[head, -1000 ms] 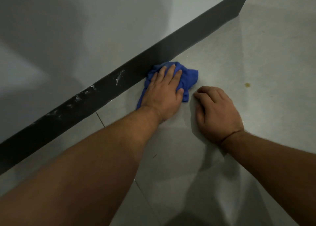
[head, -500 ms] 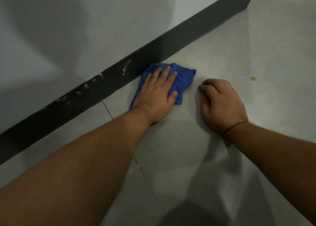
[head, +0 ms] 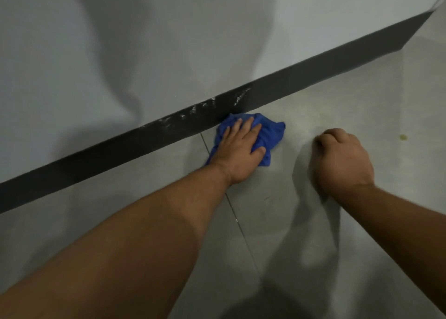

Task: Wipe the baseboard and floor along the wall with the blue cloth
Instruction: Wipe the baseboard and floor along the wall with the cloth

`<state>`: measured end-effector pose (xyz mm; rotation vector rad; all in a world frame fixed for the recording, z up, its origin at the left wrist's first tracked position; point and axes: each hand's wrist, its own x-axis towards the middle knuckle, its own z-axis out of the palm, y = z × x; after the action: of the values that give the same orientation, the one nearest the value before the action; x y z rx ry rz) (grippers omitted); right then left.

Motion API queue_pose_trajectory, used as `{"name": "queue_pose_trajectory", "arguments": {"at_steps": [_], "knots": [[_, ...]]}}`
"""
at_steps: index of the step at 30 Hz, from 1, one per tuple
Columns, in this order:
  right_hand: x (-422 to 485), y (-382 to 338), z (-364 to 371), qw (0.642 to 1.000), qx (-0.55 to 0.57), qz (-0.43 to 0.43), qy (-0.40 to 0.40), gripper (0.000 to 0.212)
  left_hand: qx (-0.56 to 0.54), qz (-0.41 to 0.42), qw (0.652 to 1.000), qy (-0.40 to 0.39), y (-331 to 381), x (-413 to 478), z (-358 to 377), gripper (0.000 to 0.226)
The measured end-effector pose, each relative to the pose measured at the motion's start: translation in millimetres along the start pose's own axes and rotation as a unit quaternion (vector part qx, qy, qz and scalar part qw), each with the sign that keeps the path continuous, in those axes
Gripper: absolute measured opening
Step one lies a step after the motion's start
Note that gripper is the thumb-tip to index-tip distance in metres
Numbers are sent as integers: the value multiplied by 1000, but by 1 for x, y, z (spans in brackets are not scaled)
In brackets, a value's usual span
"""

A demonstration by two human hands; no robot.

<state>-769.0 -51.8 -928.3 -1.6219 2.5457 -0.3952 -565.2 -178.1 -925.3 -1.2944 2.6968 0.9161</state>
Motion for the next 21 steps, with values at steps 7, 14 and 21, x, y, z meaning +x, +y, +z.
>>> {"name": "queue_pose_trajectory", "arguments": {"at_steps": [7, 14, 21], "knots": [[4, -144, 11, 984, 155, -84, -20, 40, -43, -42, 975, 213, -59, -93, -23, 35], [27, -182, 40, 990, -12, -1, -143, 86, 83, -78, 977, 182, -107, -134, -7, 49], [48, -153, 38, 972, 199, 122, -27, 18, 98, -80, 975, 185, -110, -133, -8, 61]]}}
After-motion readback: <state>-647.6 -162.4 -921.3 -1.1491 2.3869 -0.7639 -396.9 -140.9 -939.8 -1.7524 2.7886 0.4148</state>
